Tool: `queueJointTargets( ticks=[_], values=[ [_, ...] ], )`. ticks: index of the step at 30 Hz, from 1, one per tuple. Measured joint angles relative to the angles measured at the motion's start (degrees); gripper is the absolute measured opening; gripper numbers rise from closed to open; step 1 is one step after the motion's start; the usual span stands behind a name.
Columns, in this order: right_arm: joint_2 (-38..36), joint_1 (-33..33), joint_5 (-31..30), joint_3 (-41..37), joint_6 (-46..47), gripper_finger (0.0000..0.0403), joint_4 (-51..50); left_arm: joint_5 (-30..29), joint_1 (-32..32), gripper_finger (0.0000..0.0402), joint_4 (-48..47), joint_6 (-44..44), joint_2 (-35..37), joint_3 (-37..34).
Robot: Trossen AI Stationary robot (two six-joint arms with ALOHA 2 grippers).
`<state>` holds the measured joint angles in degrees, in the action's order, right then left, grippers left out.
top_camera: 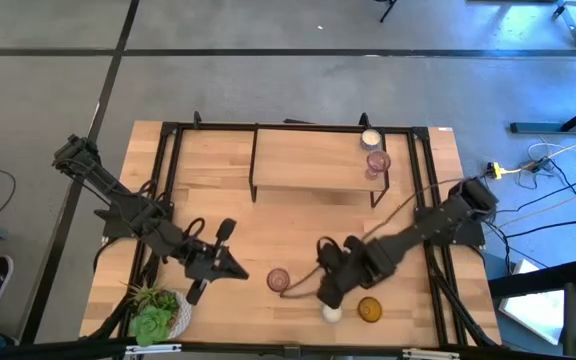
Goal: Pick & Place candle stick holders
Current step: Put the yellow candle on the shelf
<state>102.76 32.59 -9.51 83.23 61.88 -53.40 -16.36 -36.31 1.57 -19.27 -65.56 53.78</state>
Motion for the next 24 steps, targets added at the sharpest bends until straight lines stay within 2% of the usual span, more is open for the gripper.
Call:
queueJointTargets(
  ticks=[4, 9, 17, 22, 24],
  values=[
    [0.00, -2.68, 8.48, -0.57, -3.09, 0.0135, 0.69, 0.00, -0.57, 0.0004, -0.10, 0.72, -0.02, 0.00],
    [0.00, -2.32, 14.37, -2.32, -6.66, 0.0135, 0.99, -0.35, -1.57, 0.0004, -0.55, 1.68, -0.02, 0.00],
    [0.38, 0.14, 12.06, -5.92, -8.70, 0.0140, 6.02, -0.61, -2.34, 0.0004, -0.01, 2.21, -0.02, 0.00],
    [2.54, 0.71, 9.43, -5.98, -8.36, 0.0165, 5.95, -0.63, -2.33, 0.0004, 0.18, 2.19, -0.02, 0.00],
    [4.27, 0.03, 10.67, -6.00, -5.06, 0.0179, 5.53, -0.63, -2.29, 0.0004, 0.19, 2.18, -0.02, 0.00]
  ],
)
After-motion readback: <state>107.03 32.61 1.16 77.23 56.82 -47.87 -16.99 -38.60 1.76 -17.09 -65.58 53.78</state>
